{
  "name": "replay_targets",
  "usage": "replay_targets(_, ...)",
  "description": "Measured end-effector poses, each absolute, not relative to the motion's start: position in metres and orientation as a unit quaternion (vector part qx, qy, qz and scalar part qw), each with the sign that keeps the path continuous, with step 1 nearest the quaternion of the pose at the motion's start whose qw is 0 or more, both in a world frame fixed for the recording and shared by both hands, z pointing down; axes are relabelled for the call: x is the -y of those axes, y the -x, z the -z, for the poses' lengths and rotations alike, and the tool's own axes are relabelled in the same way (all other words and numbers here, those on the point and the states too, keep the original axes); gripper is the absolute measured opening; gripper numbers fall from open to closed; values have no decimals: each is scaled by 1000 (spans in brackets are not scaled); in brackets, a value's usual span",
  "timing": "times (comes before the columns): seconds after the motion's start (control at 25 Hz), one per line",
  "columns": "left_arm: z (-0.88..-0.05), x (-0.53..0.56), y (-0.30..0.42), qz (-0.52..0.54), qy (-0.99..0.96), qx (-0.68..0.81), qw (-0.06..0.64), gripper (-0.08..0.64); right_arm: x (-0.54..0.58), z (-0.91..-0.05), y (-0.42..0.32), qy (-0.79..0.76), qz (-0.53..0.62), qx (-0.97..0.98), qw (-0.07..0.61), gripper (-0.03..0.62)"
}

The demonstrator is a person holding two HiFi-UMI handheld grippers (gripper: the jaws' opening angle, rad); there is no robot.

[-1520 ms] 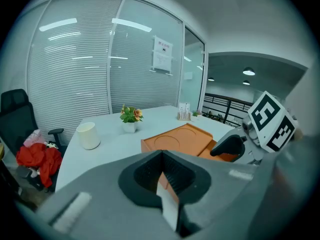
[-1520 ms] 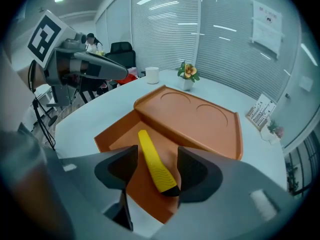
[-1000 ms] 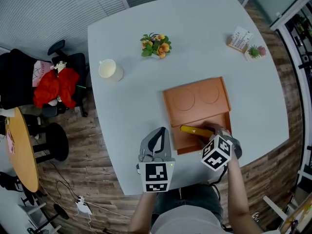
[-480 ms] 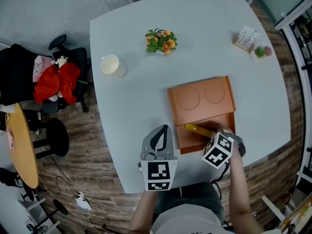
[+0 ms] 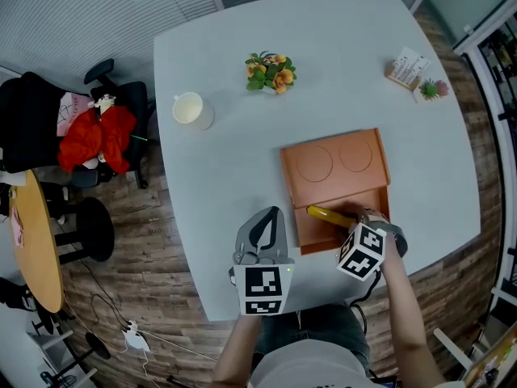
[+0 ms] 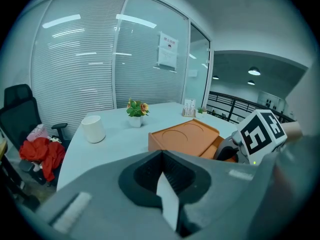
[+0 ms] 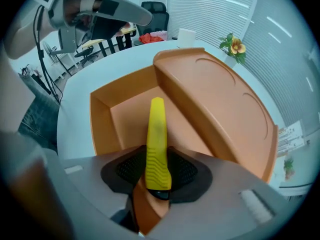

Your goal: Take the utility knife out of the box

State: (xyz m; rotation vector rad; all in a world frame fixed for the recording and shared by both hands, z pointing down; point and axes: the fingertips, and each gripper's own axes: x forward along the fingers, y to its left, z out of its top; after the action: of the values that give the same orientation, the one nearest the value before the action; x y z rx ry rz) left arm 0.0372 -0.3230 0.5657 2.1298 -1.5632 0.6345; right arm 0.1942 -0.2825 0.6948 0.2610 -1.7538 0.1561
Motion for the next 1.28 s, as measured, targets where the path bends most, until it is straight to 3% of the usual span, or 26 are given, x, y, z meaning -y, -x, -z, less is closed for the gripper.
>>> replay_targets(0.52, -533, 308, -29, -201, -773, 571, 188, 0, 281, -652, -188, -176, -28, 787, 591, 164)
replay_targets(0.92, -493, 297, -23, -169, -783, 578, 157, 0, 287, -581, -187, -333, -42, 810, 480, 166)
replay_targets(1.28, -448, 299, -15, -140, -788, 588, 115, 0, 300, -504, -187, -462, -37, 819, 337, 166)
